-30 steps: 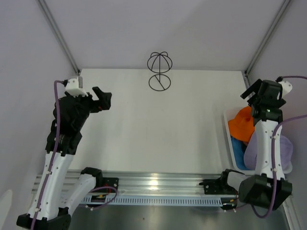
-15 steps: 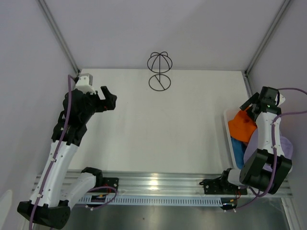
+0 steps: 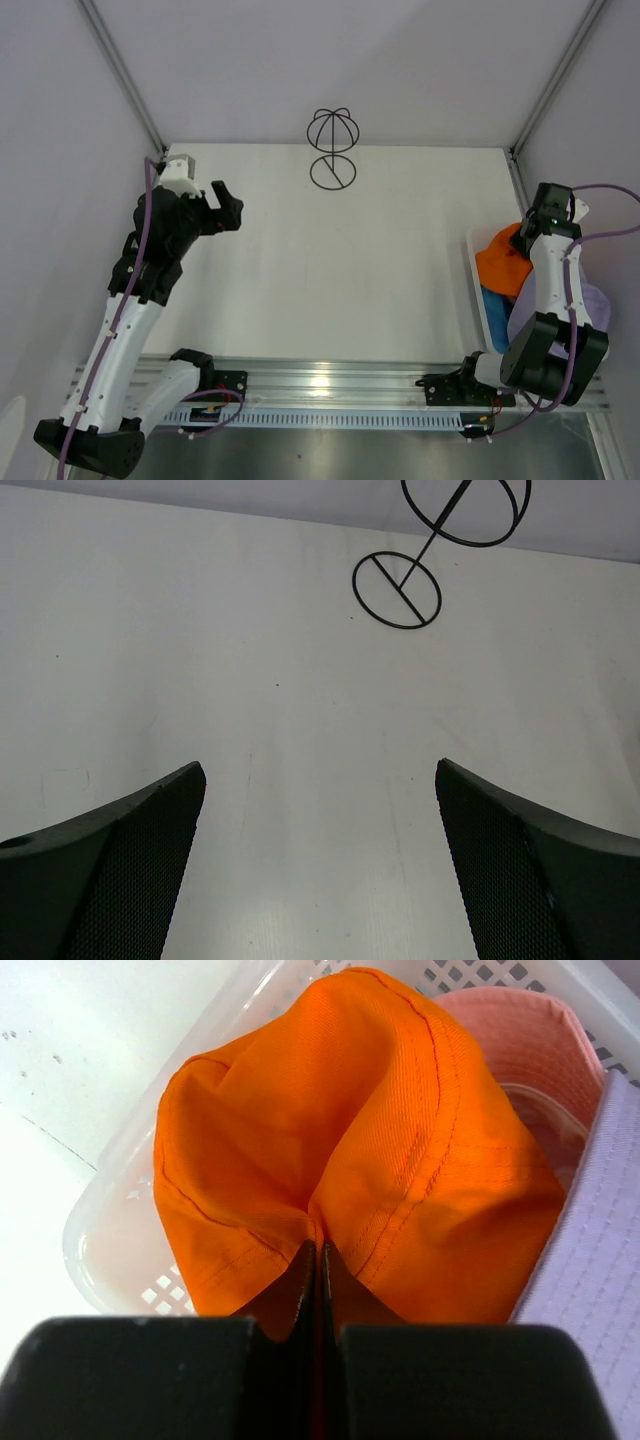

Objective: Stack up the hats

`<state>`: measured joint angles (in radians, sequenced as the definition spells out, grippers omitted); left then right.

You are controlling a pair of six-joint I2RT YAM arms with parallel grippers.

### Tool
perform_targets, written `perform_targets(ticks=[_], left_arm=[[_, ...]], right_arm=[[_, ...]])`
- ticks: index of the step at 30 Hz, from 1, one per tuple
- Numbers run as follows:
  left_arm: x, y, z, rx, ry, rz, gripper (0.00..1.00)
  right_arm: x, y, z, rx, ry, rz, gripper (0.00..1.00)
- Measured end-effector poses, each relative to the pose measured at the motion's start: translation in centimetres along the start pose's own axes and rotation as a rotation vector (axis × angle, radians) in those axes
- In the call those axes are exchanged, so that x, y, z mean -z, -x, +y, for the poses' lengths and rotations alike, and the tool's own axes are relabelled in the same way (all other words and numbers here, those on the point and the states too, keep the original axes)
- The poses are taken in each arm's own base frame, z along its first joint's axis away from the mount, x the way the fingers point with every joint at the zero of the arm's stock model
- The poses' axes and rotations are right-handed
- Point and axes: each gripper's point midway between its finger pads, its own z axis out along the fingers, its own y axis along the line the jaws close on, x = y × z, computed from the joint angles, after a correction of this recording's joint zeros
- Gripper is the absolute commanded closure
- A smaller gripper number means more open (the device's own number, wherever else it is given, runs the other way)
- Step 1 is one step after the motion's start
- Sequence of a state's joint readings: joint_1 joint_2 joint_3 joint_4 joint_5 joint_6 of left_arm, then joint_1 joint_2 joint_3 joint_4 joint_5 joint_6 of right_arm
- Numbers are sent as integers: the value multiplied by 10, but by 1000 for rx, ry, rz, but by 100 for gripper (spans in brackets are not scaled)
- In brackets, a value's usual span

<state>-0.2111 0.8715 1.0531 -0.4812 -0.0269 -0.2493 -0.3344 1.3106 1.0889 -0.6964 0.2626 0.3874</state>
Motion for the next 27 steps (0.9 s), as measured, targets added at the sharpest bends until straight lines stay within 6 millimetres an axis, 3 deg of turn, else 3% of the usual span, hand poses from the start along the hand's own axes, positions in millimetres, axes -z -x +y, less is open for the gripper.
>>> perform_targets(ticks=[4,8,12,15,19,23,27], left_arm=[[0,0,0,-4,0,-1,1],[0,0,0,-6,0,-1,1],[0,0,0,-7,-1,-1,1],[0,0,0,-7,0,1,1],[-5,-4,1,-8,3,17,0],[-13,-10,2,-10,7,46,1],[-21,-16,3,-17,10,72,0]], right_arm=[[18,14,12,35,35,-39,100],[67,60,55,72,218,-173,100],[144,103,115,132,534,-368,100],[202,112,154,190,770,-476,100],[260,122,206,288,1010,-568,100],[283,122,274,396,1200,-623,100],[266,111,350,485,1343,-616,100]])
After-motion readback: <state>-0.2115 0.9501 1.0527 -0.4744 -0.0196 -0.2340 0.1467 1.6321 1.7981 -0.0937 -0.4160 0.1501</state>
